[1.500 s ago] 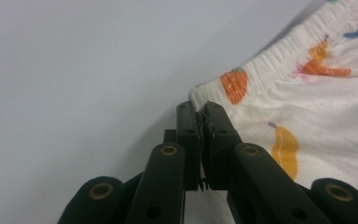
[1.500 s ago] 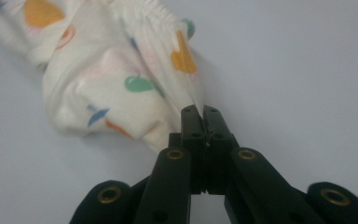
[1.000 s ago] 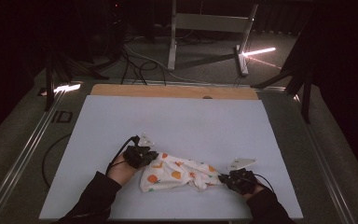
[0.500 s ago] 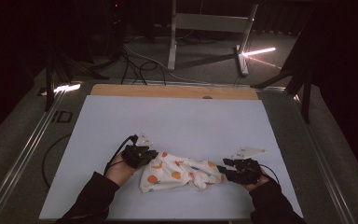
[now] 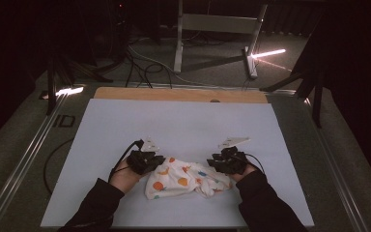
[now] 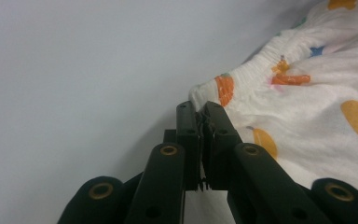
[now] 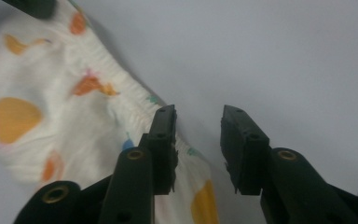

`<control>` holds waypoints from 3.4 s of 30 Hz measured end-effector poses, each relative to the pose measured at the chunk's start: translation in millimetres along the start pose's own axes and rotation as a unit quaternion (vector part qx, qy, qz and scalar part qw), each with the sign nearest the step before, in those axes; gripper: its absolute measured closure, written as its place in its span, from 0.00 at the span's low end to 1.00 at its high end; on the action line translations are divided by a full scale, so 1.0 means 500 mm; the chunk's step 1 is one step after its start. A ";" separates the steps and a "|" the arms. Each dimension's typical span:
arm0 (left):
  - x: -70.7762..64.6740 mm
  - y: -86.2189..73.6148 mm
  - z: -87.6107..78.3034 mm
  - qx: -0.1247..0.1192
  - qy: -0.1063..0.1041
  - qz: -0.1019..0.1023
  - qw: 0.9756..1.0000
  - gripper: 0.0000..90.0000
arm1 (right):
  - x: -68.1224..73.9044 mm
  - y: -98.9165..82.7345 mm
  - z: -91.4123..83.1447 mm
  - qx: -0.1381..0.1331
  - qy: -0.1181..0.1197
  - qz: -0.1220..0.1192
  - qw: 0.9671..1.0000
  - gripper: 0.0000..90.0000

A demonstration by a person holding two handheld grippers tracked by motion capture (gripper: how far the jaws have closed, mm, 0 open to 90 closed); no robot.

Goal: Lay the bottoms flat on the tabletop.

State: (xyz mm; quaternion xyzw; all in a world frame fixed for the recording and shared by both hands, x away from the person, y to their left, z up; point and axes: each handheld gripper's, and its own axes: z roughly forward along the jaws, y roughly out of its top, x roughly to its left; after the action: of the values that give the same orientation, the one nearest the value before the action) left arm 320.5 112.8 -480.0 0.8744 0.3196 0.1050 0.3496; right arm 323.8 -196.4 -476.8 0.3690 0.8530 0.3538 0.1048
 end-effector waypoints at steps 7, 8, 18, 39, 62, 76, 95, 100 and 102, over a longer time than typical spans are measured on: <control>-0.003 -0.005 -0.004 0.000 -0.004 0.002 1.000 0.97 | 0.003 -0.022 0.043 0.048 -0.012 0.010 0.999 0.76; -0.003 -0.006 -0.005 0.000 -0.006 0.002 1.000 0.97 | 0.004 -0.026 0.044 0.053 -0.011 0.015 0.998 0.75; -0.006 -0.014 -0.002 0.004 -0.004 0.002 1.000 0.97 | 0.019 -0.048 0.037 0.075 -0.006 0.010 0.997 0.76; 0.022 0.014 -0.022 -0.030 0.009 -0.001 0.999 0.96 | 0.032 0.016 -0.031 -0.025 -0.029 -0.032 0.999 0.95; 0.137 0.103 0.034 -0.057 0.060 -0.014 0.996 0.96 | -0.066 0.129 0.008 -0.062 -0.057 0.014 0.996 0.95; 0.185 0.110 0.108 -0.035 0.069 -0.036 0.996 0.96 | -0.129 0.147 0.085 -0.037 -0.069 0.055 0.995 0.95; 0.180 0.116 0.120 -0.002 0.077 -0.069 0.995 0.32 | -0.150 0.148 0.114 -0.042 -0.065 0.078 0.994 0.44; 0.170 0.119 0.099 -0.009 0.051 -0.067 0.996 0.15 | -0.144 0.143 0.104 -0.051 -0.044 0.079 0.995 0.28; 0.166 0.117 0.091 -0.007 0.043 -0.062 0.997 0.07 | -0.138 0.137 0.093 -0.054 -0.020 0.071 0.996 0.15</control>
State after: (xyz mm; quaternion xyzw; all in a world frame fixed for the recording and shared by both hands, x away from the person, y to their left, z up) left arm 431.5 108.2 -476.9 0.8451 0.3875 0.1224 0.3474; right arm 430.9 -187.5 -469.7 0.4290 0.8021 0.3988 0.1165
